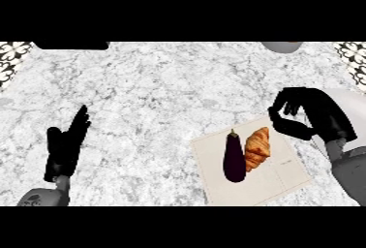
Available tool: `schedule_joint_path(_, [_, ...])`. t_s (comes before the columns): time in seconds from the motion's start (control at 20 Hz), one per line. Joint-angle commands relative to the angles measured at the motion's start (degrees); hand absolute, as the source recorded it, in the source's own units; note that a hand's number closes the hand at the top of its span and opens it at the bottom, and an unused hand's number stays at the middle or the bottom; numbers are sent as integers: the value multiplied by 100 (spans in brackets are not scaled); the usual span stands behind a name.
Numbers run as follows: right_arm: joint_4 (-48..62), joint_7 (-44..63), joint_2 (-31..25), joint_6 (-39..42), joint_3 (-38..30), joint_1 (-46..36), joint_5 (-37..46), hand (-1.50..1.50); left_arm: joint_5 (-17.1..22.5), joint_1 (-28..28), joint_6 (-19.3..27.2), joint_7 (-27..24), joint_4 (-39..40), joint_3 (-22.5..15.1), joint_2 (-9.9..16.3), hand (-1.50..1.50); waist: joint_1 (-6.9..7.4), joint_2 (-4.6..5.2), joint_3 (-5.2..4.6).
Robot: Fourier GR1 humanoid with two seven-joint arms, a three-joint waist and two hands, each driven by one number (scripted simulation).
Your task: Pick the croissant from the placemat and place it in the plate
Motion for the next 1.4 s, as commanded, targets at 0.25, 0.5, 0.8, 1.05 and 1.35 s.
schedule_joint_path(0.25, [-473,-1901,1277,-1747,-378,2127,-723,-150,-49,152,229,56,-12,-124,-385,0,-141,32,108])
schedule_joint_path(0.5, [157,-872,563,-591,166,1228,233,-150,-173,16,133,298,-251,-157,-231,0,78,44,90])
schedule_joint_path(0.8, [-557,862,-25,519,630,609,1077,-150,-214,284,154,410,-575,-308,-326,0,76,14,80])
schedule_joint_path(1.05, [-333,1845,111,1955,830,-104,814,-150,-338,183,221,314,-371,-318,-419,0,101,36,84])
schedule_joint_path(1.35, [30,2672,526,3363,674,-553,-37,-150,-403,178,209,217,-280,-292,-478,0,61,40,89])
